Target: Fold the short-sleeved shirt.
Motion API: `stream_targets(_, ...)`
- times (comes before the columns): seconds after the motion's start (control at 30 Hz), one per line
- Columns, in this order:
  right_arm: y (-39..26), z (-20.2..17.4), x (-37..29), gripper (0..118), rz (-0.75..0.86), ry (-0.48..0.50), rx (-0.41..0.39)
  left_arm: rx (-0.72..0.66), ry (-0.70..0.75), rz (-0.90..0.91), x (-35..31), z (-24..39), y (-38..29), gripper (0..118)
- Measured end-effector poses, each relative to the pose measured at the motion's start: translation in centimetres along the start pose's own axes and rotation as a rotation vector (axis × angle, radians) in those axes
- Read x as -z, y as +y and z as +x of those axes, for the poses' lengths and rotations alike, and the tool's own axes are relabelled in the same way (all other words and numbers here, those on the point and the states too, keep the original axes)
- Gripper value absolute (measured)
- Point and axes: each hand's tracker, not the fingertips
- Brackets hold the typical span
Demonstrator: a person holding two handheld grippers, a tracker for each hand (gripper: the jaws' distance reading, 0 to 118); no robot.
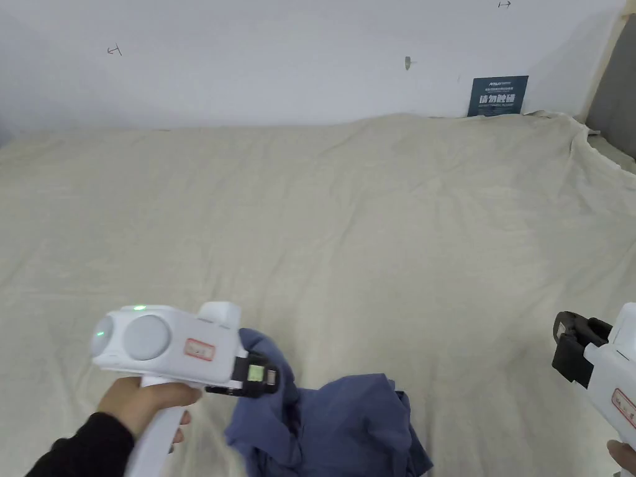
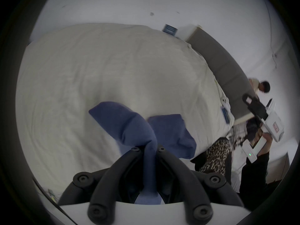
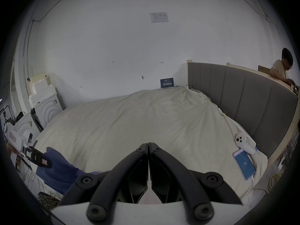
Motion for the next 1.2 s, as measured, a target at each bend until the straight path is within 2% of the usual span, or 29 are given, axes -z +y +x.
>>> stream_targets(0.17,-0.6,1.1,-0.6,0,-0.002,-0.015,0.024,0.117,-0.025,-0.123,6.7,6.0,1.3,10)
stream_targets(0.4,-1.1,2.6,-1.2,0,-0.008,-0.048,0.038,0.194,0.068,-0.259,16.4,10.9,-0.7,10)
stream_targets(0.5,-1.2,3.2,-1.4,0,-0.006,-0.063,0.045,0.206,0.126,-0.267,18.2,12.0,-1.4,10)
stream_targets(0.57,-1.3,3.4,-1.5,0,-0.006,-0.070,0.048,0.232,0.154,-0.261,18.3,12.6,-1.5,15)
stream_targets(0.63,-1.3,3.5,-1.5,0,-0.007,-0.075,0.049,0.250,0.163,-0.253,17.8,13.0,-1.4,26)
stream_targets(0.67,-1.3,3.5,-1.5,0,-0.006,-0.075,0.050,0.256,0.147,-0.245,17.4,13.0,-1.4,36)
stream_targets(0.7,-1.2,3.5,-1.6,0,-0.007,-0.074,0.052,0.254,0.127,-0.233,16.9,13.2,-1.4,48)
stream_targets(0.73,-1.2,3.4,-1.6,0,-0.007,-0.073,0.051,0.242,0.108,-0.226,16.4,13.3,-1.4,67)
stream_targets(0.77,-1.1,3.4,-1.6,0,-0.006,-0.074,0.050,0.227,0.100,-0.211,15.5,13.3,-1.3,78)
stream_targets(0.83,-0.9,3.2,-1.7,0,-0.004,-0.070,0.046,0.199,0.072,-0.139,13.4,13.4,-1.0,90)
stream_targets(1.03,-0.2,2.6,-1.7,0,0.007,-0.063,0.037,0.092,-0.035,0.057,6.3,11.0,0.1,90)
stream_targets(1.13,0.1,2.4,-1.7,0,0.012,-0.059,0.033,0.067,0.028,0.168,4.6,8.8,-0.2,89)
stream_targets(1.2,0.2,2.3,-1.7,0,0.014,-0.057,0.034,0.045,0.092,0.270,4.5,7.1,-0.8,79)
